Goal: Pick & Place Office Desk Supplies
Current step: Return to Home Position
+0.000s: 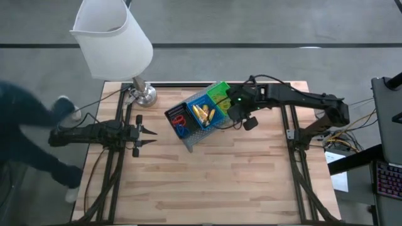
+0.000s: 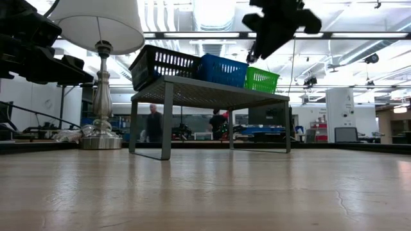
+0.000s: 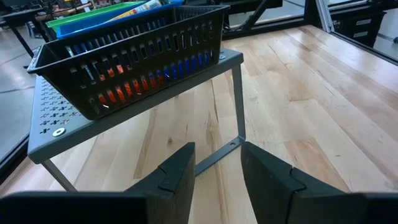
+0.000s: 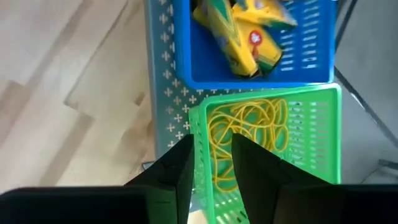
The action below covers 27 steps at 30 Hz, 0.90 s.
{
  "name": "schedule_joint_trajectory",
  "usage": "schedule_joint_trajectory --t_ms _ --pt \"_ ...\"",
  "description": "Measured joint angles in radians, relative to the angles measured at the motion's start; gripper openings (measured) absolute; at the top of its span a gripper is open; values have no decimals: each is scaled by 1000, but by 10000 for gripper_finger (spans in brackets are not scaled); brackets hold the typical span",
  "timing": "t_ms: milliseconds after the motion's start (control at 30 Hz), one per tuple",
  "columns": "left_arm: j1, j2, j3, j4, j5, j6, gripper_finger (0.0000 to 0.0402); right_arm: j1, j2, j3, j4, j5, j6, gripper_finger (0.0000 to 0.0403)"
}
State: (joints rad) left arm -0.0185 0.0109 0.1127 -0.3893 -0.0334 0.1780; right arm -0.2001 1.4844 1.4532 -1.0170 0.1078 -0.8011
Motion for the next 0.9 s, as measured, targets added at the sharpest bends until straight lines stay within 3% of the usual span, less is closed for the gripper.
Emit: schedule_joint_trajectory --t_ms 367,600,733,900 --pt "0 0 0 0 0 0 133 125 -113 0 -2 -25 423 96" --pt "0 0 0 0 0 0 133 213 -135 0 49 -296 503 80" --pt "0 0 0 0 0 0 133 252 -130 -34 207 -412 589 66" --pt "0 0 0 0 0 0 133 327 -115 -118 490 -453 566 51"
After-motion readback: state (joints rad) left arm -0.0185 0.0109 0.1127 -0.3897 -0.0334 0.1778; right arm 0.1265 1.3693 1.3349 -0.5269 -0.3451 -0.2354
